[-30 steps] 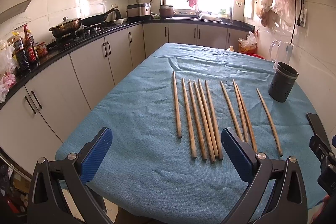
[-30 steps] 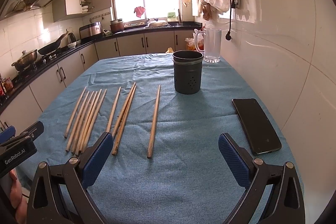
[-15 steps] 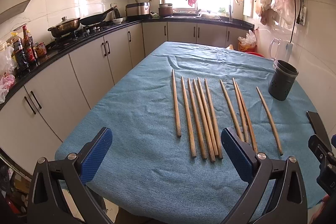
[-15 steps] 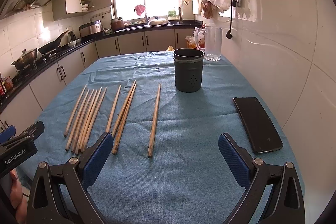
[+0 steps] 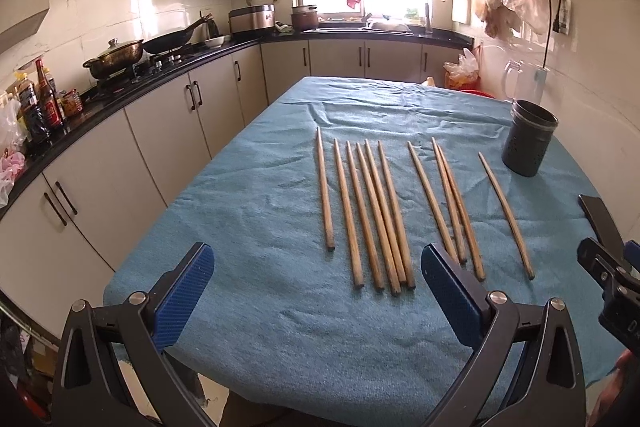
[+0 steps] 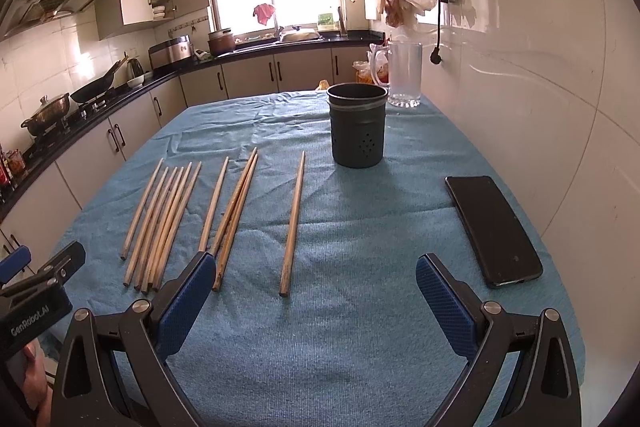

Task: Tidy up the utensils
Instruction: 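Lower the left tool onto a wooden chopstick and close it while the right tool grasps another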

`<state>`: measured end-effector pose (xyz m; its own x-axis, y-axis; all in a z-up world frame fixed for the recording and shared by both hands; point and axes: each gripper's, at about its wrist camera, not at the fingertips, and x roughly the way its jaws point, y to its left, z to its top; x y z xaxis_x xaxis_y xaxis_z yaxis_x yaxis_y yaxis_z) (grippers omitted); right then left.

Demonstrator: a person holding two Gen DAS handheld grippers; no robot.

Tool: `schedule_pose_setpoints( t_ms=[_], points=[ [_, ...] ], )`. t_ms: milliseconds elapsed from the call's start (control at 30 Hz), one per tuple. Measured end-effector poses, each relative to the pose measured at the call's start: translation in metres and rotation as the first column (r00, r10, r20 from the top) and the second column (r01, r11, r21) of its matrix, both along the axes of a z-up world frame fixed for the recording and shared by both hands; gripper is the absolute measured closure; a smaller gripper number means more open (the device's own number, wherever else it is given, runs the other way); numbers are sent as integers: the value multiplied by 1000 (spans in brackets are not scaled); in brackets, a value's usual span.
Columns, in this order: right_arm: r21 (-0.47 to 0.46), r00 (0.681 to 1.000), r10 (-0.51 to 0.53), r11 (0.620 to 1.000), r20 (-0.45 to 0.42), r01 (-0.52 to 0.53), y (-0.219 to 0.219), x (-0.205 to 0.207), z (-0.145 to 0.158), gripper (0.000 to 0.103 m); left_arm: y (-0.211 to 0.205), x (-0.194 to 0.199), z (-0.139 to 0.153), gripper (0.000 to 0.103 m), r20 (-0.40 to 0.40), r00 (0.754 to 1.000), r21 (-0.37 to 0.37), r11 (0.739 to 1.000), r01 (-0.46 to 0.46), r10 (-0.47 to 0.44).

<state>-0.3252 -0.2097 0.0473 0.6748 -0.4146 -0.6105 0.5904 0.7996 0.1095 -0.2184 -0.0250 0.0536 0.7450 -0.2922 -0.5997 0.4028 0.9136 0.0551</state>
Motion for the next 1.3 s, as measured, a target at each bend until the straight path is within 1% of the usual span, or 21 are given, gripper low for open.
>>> schedule_pose_setpoints(
  t_ms=[67,233,300,367,433,533,633,700,800,833,867,933,1000,1033,1067,1100,1133,1167,1200,1233,1300],
  points=[
    [14,1000,7,1000,-4,-7,-1,1,-2,3,1,3,-2,0,-28,999,-6,1000,16,-16],
    [52,999,47,998,-20,-46,-3,10,-9,14,4,13,-12,0,-106,994,-24,999,33,-36],
    [63,998,60,996,-24,-58,-5,14,-10,18,4,13,-14,0,-113,992,-36,998,54,-58],
    [77,997,74,995,-30,-71,-8,18,-11,20,2,13,-18,0,-125,990,-31,997,67,-71],
    [89,995,88,992,-38,-85,-13,24,-12,28,0,15,-18,0,-117,991,-4,998,57,-57],
    [100,992,115,989,-50,-110,-20,33,-11,30,0,32,-14,0,-122,991,20,998,56,-53],
    [127,987,148,982,-61,-140,-30,44,-9,36,2,61,-9,0,-175,983,6,998,55,-53],
    [174,982,179,971,-59,-166,-41,52,-7,41,-1,82,-7,0,-218,973,13,997,74,-70],
    [313,980,193,935,-58,-165,-68,68,-7,41,-5,114,-4,1,-260,964,28,998,60,-51],
    [338,980,191,927,-62,-160,-75,74,-8,43,-7,124,-3,4,-276,959,28,997,66,-56],
    [351,980,187,924,-61,-155,-80,78,-8,46,-10,136,-3,11,-302,952,27,997,67,-56],
    [362,983,165,924,-77,-127,-90,90,-7,55,-14,156,-4,20,-360,931,8,997,71,-63],
    [379,983,166,917,-83,-123,-97,103,-7,60,-21,177,-9,22,-417,907,-1,997,72,-65],
    [380,983,160,918,-90,-115,-101,111,-7,60,-26,187,-12,23,-442,894,-3,997,76,-70],
    [378,983,157,920,-97,-109,-104,115,-7,60,-31,194,-14,27,-459,885,-12,996,86,-82],
    [365,982,148,926,-113,-97,-106,123,-7,60,-37,202,-17,32,-470,880,-3,997,81,-73],
    [361,983,137,929,-125,-83,-110,129,-8,62,-41,209,-21,42,-480,876,17,998,68,-52],
    [363,982,128,929,-137,-71,-114,135,-9,66,-47,215,-23,44,-500,864,12,997,79,-62],
    [361,980,122,931,-157,-58,-117,143,-11,72,-50,219,-24,45,-510,857,7,995,96,-79],
    [358,977,120,933,-178,-49,-120,151,-14,74,-55,224,-25,46,-513,855,15,995,103,-81],
    [354,971,116,935,-207,-36,-124,162,-19,74,-60,232,-25,46,-502,863,37,996,85,-55]
  ],
)
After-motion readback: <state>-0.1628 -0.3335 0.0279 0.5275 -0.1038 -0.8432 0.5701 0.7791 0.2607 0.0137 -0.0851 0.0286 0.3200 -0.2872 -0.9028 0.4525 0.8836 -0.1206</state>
